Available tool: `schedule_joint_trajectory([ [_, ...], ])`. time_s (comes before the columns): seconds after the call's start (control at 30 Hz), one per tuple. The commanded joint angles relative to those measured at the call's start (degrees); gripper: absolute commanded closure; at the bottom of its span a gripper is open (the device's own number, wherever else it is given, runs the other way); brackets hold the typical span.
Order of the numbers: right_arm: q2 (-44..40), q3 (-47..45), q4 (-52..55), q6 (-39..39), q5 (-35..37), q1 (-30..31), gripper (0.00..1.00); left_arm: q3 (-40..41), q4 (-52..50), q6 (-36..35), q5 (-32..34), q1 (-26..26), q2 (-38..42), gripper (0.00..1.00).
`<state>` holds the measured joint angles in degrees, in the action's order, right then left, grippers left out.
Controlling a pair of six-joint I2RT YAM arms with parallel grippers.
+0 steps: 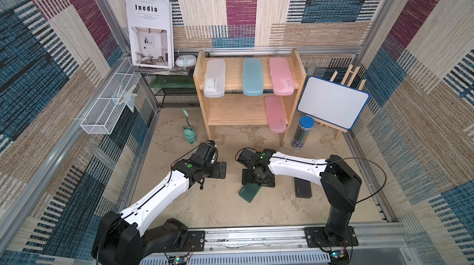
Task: Remove the pencil cases from the shelf
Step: Move the pencil case to the center of the board.
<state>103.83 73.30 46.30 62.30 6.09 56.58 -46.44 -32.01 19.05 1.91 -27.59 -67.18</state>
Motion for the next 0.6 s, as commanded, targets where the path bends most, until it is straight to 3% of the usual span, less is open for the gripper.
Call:
schedule_joint_trajectory([
  [0.0,-3.38,-1.86,-1.69,8.46,3.92,0.02,0.01,-0.51,-0.10,-0.66,-0.11,0.09,-0.32,0.00],
  [0.17,-4.62,-6.07,-8.90,12.14,1.42,0.02,0.01,-0.67,0.41,-0.68,-1.12,0.08,-1.41,0.00],
  [0.57,-0.46,-5.07,-11.73,15.99,1.97,0.13,0.01,-0.06,0.85,-0.51,-1.12,0.08,-1.34,0.00],
])
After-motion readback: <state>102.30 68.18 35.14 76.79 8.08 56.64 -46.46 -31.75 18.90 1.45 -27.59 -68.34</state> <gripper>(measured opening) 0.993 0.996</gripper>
